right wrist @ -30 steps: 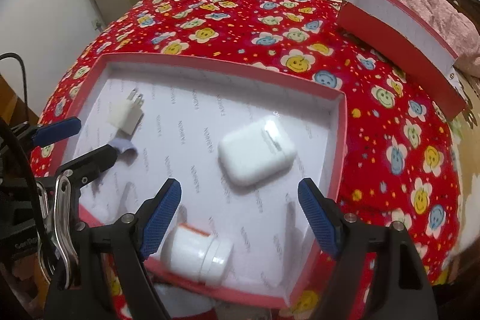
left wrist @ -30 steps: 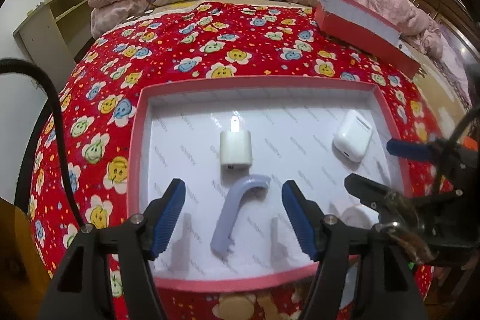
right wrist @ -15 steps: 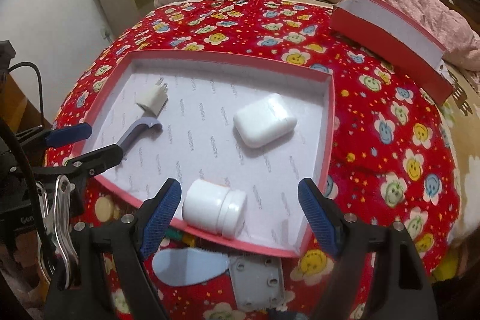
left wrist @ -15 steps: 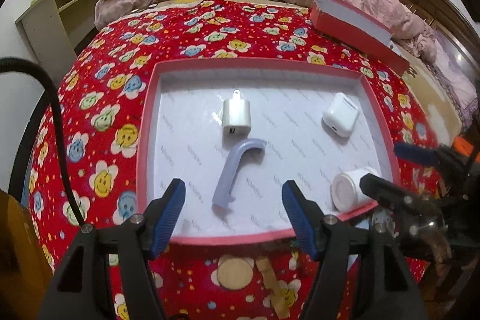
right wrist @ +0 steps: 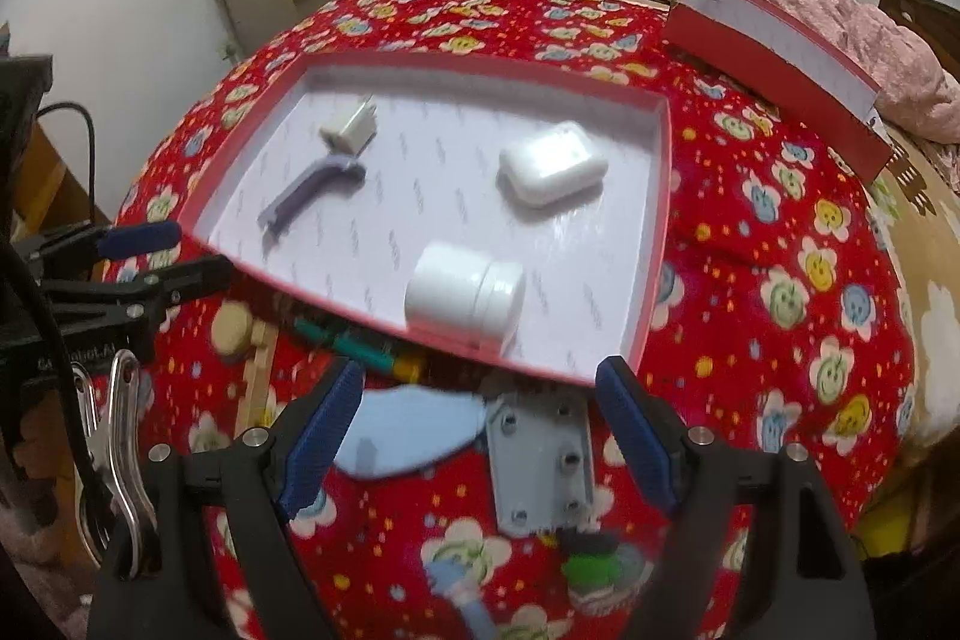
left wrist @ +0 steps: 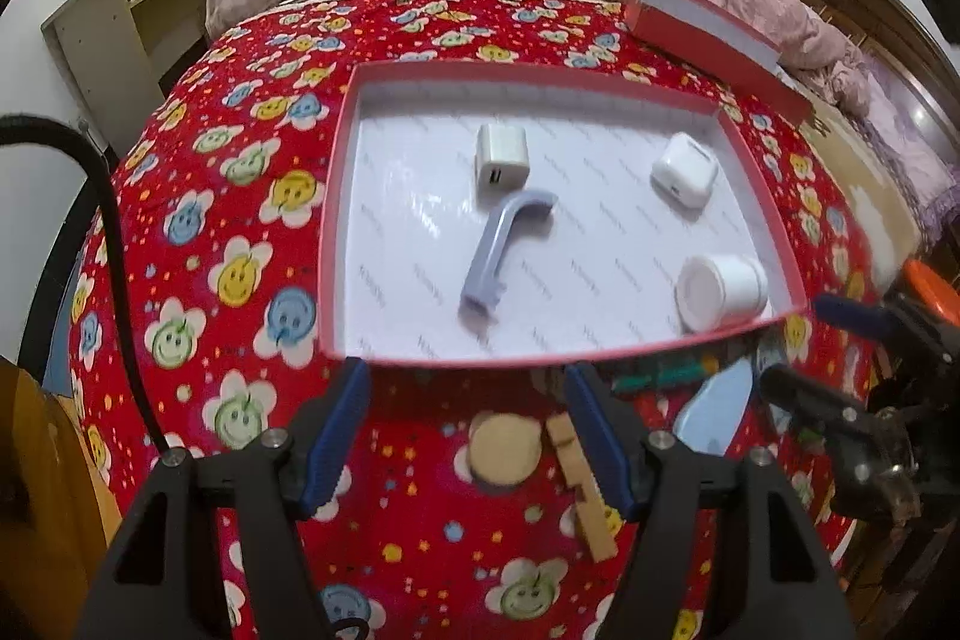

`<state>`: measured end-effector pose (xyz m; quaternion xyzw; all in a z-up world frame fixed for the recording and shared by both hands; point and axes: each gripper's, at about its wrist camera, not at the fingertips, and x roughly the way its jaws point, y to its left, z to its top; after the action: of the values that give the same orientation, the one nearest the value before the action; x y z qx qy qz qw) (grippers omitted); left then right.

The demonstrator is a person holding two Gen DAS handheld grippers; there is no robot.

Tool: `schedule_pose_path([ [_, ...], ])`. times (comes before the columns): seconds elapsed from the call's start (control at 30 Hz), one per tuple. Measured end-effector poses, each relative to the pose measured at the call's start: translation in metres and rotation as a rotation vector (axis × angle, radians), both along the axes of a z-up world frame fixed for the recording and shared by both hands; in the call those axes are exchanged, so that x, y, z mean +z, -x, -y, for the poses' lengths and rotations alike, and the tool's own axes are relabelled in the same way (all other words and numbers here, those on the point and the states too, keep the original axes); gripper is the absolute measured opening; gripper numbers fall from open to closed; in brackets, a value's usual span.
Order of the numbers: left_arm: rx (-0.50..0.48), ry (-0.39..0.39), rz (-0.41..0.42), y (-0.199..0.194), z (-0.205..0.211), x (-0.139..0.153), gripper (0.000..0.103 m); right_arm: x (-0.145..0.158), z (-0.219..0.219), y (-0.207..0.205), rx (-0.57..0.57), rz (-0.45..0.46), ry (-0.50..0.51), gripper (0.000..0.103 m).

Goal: Organize rigid objects
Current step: 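Withdraw both tools from the tray, moving the right tool toward the light blue hook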

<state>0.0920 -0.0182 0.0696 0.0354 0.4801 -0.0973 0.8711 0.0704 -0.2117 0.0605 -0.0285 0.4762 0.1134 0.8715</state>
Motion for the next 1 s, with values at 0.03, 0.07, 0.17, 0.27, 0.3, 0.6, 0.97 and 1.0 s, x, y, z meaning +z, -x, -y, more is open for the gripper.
schedule_pose_path([
  [0.03, -0.001, 0.002, 0.001, 0.003, -0.002, -0.002, 0.070, -0.002, 0.000, 0.004, 0.005, -0.002, 0.006, 0.082],
  [0.07, -0.003, 0.005, 0.002, 0.006, -0.003, -0.003, 0.070, -0.003, -0.001, 0.007, 0.011, -0.006, 0.007, 0.082],
  [0.17, -0.011, 0.005, 0.008, 0.013, -0.006, -0.007, 0.070, -0.009, 0.000, 0.020, 0.029, -0.026, -0.027, 0.082],
  [0.27, -0.020, -0.003, 0.017, 0.020, -0.008, -0.010, 0.070, -0.015, -0.003, 0.033, 0.047, -0.033, -0.020, 0.082],
  [0.3, -0.025, -0.004, 0.019, 0.022, -0.008, -0.011, 0.070, -0.018, -0.003, 0.038, 0.050, -0.040, -0.016, 0.082],
  [0.6, -0.064, -0.013, 0.028, 0.036, -0.005, -0.019, 0.071, -0.038, 0.015, 0.071, -0.020, -0.113, -0.024, 0.079],
  [0.97, -0.071, -0.031, 0.048, 0.039, -0.004, -0.028, 0.070, -0.059, 0.021, 0.087, -0.062, -0.175, -0.048, 0.042],
  [1.0, -0.071, -0.037, 0.051, 0.039, -0.004, -0.030, 0.070, -0.059, 0.020, 0.088, -0.066, -0.170, -0.041, 0.042],
])
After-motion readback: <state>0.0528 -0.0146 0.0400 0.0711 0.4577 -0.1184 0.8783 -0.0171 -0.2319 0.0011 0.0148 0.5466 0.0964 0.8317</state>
